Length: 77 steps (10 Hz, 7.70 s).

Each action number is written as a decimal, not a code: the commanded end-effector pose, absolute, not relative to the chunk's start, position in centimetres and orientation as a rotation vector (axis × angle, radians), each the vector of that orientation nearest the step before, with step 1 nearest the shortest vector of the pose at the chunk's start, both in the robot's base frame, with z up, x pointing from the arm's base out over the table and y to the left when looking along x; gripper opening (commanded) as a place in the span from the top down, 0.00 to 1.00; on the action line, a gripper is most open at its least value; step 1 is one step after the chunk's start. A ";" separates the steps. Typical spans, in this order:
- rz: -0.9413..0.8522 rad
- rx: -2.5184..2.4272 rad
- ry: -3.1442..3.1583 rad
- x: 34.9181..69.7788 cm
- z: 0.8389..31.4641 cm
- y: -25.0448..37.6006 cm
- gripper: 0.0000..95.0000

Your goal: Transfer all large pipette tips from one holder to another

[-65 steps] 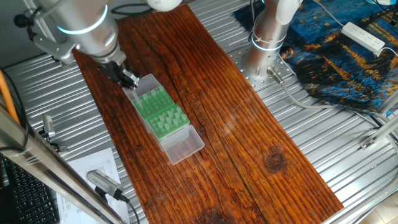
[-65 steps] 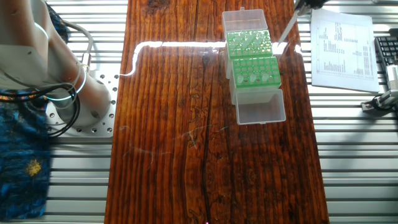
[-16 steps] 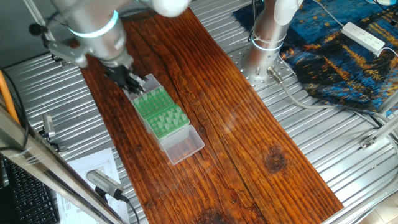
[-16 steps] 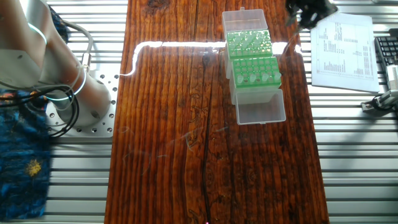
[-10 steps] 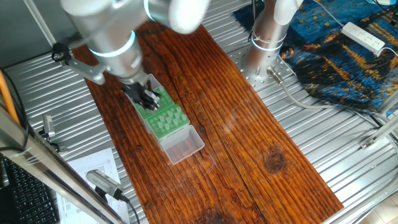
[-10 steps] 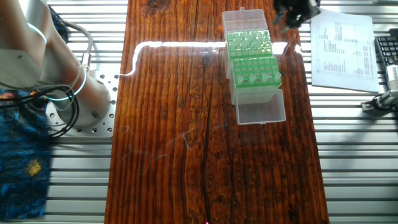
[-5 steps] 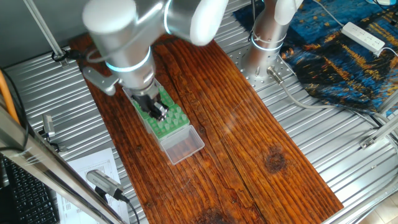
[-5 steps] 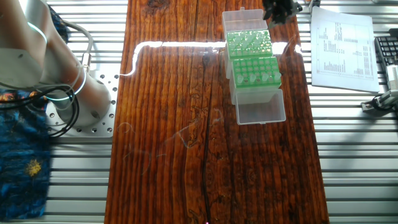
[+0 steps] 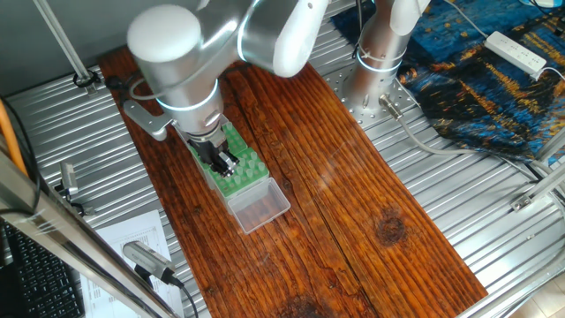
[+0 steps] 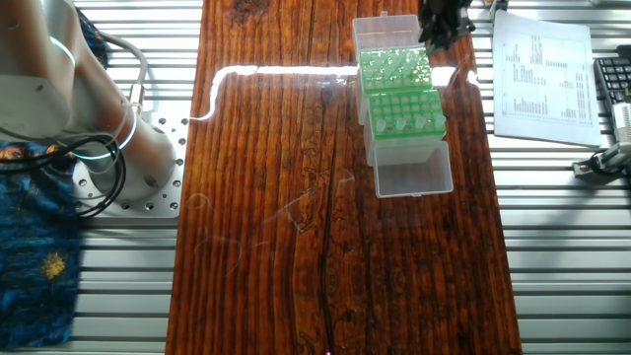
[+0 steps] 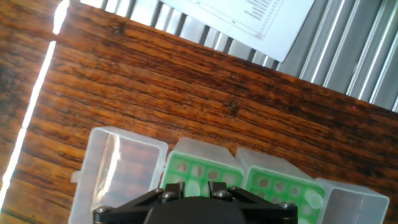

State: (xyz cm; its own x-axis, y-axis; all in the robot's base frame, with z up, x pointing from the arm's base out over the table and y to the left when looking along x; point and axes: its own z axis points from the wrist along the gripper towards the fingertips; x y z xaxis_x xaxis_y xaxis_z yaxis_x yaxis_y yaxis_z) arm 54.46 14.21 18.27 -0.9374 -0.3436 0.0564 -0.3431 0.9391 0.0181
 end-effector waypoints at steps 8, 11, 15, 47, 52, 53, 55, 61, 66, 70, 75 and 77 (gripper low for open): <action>-0.015 0.498 -3.050 54.4 16.2 14.4 0.80; -0.018 0.496 -3.053 54.2 15.9 14.5 0.80; -0.012 0.499 -3.052 54.2 15.6 14.6 0.80; 0.003 0.572 -3.016 54.8 20.8 13.9 1.00; 0.001 0.605 -3.000 54.9 23.8 14.1 1.00; -0.001 0.617 -2.995 55.0 24.5 14.0 1.00; -0.005 0.637 -2.988 55.1 25.9 13.8 1.00; -0.023 0.703 -2.954 55.9 31.0 13.0 1.00; 0.017 0.786 -2.916 55.0 32.7 11.4 1.00; 0.028 0.894 -2.889 53.1 33.9 8.6 1.00; 0.022 1.004 -2.875 52.4 33.4 4.9 1.00; 0.006 1.065 -2.867 51.9 32.4 3.9 1.00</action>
State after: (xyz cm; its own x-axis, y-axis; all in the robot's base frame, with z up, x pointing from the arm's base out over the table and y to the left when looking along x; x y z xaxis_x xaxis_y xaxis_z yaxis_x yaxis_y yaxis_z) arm 52.18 4.14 32.70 -0.7542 -0.6505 0.0894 -0.6510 0.7586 0.0277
